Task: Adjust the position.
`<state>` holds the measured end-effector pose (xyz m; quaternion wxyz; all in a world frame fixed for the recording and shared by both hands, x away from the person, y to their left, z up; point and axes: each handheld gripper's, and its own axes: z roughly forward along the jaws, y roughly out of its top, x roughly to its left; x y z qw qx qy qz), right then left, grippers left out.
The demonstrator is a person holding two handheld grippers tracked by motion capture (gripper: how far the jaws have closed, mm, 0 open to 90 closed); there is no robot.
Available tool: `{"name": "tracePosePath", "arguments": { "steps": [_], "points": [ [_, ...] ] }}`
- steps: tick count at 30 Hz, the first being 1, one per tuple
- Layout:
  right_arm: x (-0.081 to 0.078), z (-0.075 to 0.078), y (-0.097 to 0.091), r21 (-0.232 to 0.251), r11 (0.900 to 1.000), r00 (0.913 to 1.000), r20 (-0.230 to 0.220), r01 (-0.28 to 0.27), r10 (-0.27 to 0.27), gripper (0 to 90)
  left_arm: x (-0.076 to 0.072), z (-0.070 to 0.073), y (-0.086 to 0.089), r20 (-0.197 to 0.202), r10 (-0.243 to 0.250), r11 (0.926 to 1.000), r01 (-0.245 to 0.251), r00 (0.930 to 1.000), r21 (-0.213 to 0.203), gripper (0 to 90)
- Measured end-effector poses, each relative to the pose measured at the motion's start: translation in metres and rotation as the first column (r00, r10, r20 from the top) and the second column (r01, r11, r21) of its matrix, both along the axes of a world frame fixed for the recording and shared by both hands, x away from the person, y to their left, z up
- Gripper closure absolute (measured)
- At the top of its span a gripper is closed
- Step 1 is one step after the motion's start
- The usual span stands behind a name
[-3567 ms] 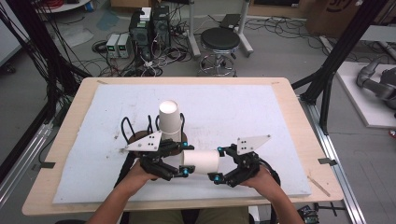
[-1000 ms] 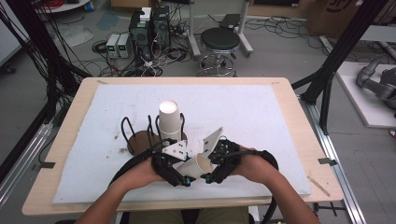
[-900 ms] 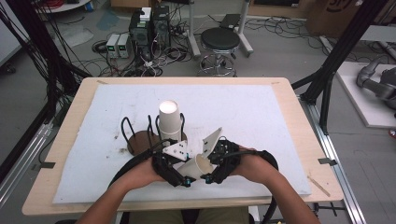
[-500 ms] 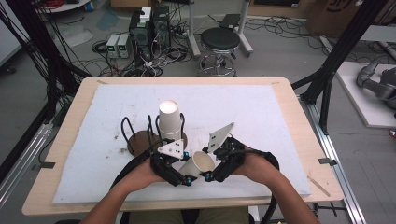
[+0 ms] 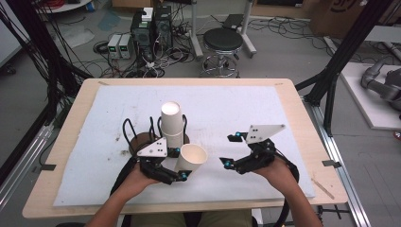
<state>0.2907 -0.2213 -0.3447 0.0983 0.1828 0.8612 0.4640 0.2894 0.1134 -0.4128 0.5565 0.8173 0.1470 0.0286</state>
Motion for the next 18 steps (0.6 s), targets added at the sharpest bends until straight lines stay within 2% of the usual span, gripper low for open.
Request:
{"name": "tracePosePath", "arguments": {
  "steps": [1, 3, 5, 6, 9, 10, 11, 12, 13, 18],
  "points": [
    [0.0, 0.0, 0.0, 0.0, 1.0, 1.0, 0.0, 0.0, 0.0, 21.2, 0.0, 0.0, 0.0, 0.0, 0.0, 1.0, 0.0, 1.0, 0.0, 31.7],
    [0.0, -0.007, -0.01, 0.002, 0.9987, 0.9987, 0.003, 0.051, -0.051, 21.2, 0.0, -0.001, 0.004, 0.006, 0.011, 0.9995, -0.011, 0.9999, -0.028, 31.5],
    [0.0, -0.019, -0.024, 0.011, 0.9936, 0.9936, 0.001, 0.113, -0.113, 21.2, -0.001, -0.002, 0.007, 0.02, 0.016, 0.999, -0.015, 0.9997, -0.043, 30.9],
    [0.0, -0.023, -0.028, 0.023, 0.9912, 0.9915, -0.005, 0.13, -0.13, 21.2, -0.002, -0.002, 0.009, 0.022, 0.014, 0.9977, -0.013, 0.9997, -0.067, 30.9],
    [0.0, -0.034, -0.041, 0.046, 0.9811, 0.9822, -0.005, 0.188, -0.188, 21.2, -0.003, -0.002, 0.011, 0.031, 0.017, 0.997, -0.015, 0.9994, -0.076, 30.8],
    [-0.001, -0.038, -0.044, 0.051, 0.977, 0.9783, -0.002, 0.207, -0.207, 21.2, -0.004, -0.002, 0.012, 0.034, 0.02, 0.9957, -0.017, 0.9992, -0.091, 30.7],
    [-0.001, -0.038, -0.044, 0.051, 0.977, 0.9783, -0.002, 0.207, -0.207, 21.2, -0.004, -0.002, 0.012, 0.034, 0.02, 0.9957, -0.017, 0.9992, -0.091, 30.6],
    [-0.002, -0.043, -0.051, 0.064, 0.968, 0.9699, 0.005, 0.243, -0.244, 21.2, -0.006, -0.003, 0.013, 0.04, 0.029, 0.9943, -0.025, 0.9988, -0.104, 30.5],
    [-0.002, -0.043, -0.051, 0.064, 0.968, 0.9699, 0.005, 0.243, -0.244, 21.2, -0.006, -0.003, 0.013, 0.04, 0.029, 0.9943, -0.025, 0.9988, -0.104, 30.4],
    [-0.004, -0.05, -0.064, 0.051, 0.9524, 0.9515, 0.054, 0.301, -0.303, 21.2, -0.007, -0.005, 0.014, 0.052, 0.046, 0.9934, -0.04, 0.9976, -0.108, 29.9]
  ]
}}
